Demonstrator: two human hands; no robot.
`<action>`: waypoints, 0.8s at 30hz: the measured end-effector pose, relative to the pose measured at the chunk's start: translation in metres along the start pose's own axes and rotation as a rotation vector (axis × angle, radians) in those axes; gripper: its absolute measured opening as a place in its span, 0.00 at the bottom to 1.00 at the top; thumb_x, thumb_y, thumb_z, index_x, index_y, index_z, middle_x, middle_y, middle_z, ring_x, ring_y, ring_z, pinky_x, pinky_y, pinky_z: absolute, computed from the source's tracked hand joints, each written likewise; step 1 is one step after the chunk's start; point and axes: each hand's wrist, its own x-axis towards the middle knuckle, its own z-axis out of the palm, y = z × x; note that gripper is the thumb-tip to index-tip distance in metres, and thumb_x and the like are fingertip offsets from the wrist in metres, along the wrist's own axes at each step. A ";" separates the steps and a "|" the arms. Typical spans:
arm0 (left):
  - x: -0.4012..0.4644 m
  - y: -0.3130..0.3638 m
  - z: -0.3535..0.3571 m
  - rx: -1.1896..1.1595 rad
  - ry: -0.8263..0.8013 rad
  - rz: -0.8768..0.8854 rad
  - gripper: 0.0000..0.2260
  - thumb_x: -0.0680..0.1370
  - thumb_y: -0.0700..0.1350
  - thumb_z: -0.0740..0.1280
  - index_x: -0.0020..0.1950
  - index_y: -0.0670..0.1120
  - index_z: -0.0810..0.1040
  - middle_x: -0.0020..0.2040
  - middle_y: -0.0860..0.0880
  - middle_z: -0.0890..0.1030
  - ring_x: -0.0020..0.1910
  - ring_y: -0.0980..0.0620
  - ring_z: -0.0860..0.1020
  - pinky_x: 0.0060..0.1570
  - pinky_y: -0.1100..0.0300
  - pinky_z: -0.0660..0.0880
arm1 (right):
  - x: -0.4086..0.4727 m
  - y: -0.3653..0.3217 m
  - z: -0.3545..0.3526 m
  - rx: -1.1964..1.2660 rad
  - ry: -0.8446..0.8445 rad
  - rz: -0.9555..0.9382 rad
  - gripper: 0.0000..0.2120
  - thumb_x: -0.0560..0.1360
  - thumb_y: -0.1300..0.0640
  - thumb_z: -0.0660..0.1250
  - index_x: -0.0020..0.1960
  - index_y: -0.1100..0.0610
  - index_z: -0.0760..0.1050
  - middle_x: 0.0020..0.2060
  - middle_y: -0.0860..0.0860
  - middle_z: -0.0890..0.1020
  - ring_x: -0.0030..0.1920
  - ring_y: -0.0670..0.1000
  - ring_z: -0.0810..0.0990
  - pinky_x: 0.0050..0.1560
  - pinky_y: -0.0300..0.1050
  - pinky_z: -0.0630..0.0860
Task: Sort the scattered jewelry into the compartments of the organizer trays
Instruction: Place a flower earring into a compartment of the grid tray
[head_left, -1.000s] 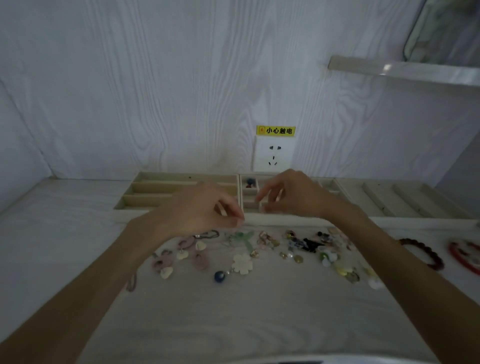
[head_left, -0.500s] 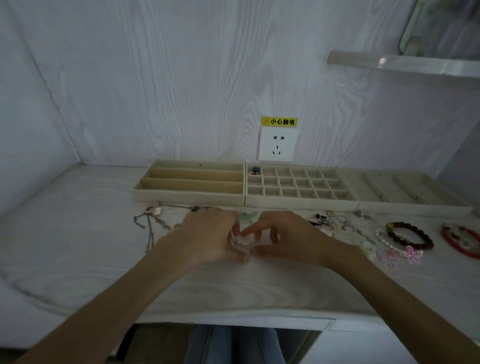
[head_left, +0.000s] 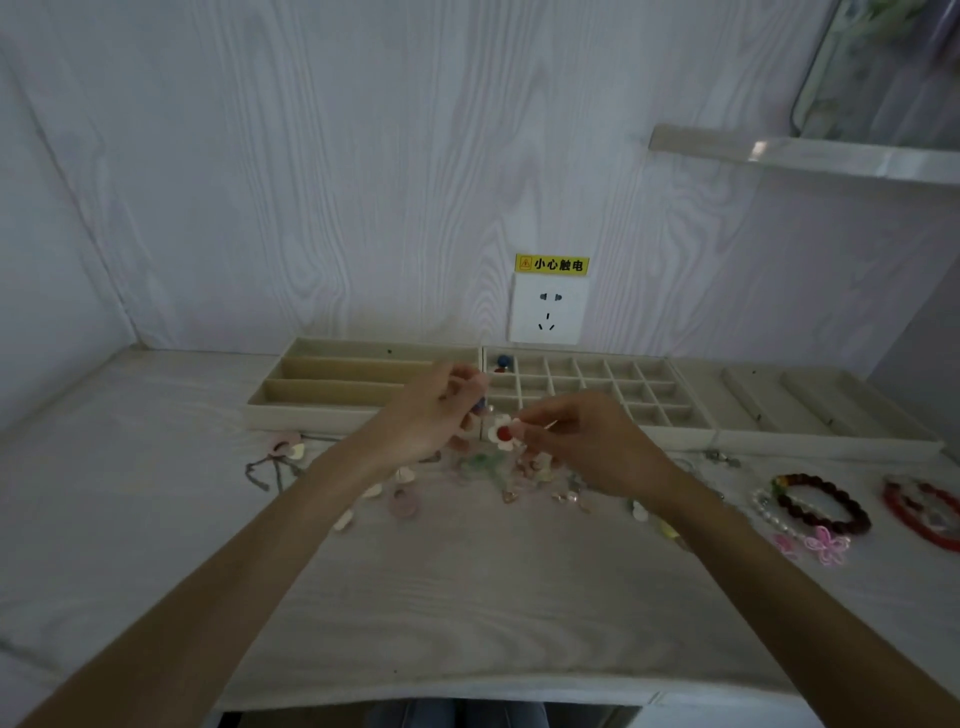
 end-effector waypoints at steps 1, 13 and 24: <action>0.009 0.004 0.002 -0.074 0.036 -0.043 0.10 0.80 0.49 0.60 0.54 0.43 0.73 0.39 0.50 0.76 0.33 0.58 0.76 0.34 0.63 0.80 | 0.007 0.000 -0.002 0.033 0.034 0.028 0.06 0.73 0.56 0.71 0.48 0.55 0.83 0.35 0.47 0.84 0.32 0.39 0.80 0.34 0.29 0.75; 0.120 0.004 -0.012 -0.217 -0.043 -0.191 0.08 0.79 0.47 0.63 0.45 0.46 0.79 0.35 0.52 0.75 0.30 0.59 0.70 0.23 0.70 0.67 | 0.098 0.019 -0.011 0.084 0.346 0.085 0.03 0.69 0.55 0.74 0.43 0.51 0.82 0.33 0.46 0.83 0.33 0.40 0.82 0.34 0.29 0.75; 0.135 -0.023 -0.016 0.473 0.163 0.274 0.10 0.69 0.54 0.74 0.45 0.49 0.83 0.43 0.53 0.84 0.43 0.58 0.81 0.49 0.60 0.78 | 0.112 0.036 0.001 -0.113 0.352 0.099 0.05 0.70 0.54 0.73 0.44 0.54 0.84 0.37 0.48 0.84 0.38 0.43 0.82 0.41 0.37 0.76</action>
